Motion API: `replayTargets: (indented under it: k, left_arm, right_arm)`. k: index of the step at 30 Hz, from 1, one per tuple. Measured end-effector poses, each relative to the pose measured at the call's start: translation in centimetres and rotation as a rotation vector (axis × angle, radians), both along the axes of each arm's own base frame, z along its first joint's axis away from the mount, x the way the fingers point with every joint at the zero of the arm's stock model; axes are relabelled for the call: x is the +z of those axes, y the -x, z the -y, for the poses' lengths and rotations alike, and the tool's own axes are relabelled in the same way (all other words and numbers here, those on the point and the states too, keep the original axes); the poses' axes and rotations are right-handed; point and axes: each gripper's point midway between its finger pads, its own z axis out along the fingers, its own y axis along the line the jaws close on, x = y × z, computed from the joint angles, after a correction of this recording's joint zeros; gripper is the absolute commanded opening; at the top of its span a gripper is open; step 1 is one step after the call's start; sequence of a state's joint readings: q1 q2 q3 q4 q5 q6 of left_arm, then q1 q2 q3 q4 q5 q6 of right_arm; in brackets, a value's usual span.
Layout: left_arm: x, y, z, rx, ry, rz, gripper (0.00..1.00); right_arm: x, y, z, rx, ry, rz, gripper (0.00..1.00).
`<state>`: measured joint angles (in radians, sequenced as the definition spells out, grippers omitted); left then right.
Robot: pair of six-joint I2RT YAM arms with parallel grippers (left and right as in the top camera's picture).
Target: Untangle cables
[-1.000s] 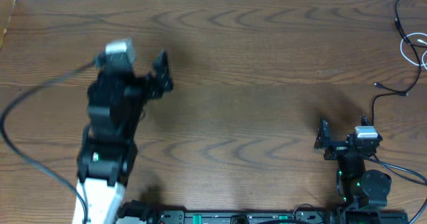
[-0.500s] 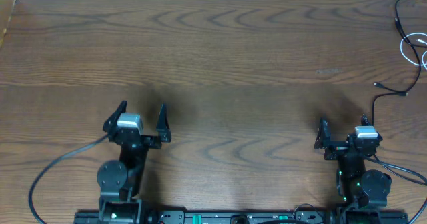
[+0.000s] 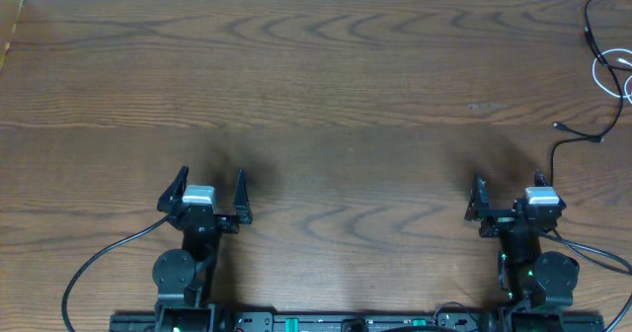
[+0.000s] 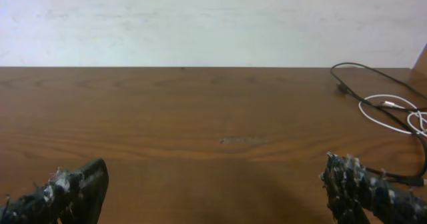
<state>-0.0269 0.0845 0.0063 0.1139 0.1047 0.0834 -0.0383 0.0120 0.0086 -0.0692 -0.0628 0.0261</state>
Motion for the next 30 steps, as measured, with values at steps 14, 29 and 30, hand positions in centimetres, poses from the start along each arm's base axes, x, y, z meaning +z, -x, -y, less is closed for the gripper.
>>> replayTargets:
  k: [14, 29, 30]
  left_arm:
    - [-1.3, 0.6, -0.8, 0.042, -0.031, -0.053, 0.98]
    - [-1.3, 0.6, -0.8, 0.042, -0.031, -0.053, 0.98]
    - [-1.3, 0.6, -0.8, 0.042, -0.031, -0.053, 0.98]
  right_arm:
    - [0.0, 0.0, 0.0, 0.0, 0.0, 0.0, 0.99]
    - [0.0, 0.0, 0.0, 0.0, 0.0, 0.0, 0.99]
    - [0.0, 0.0, 0.0, 0.0, 0.0, 0.0, 0.99]
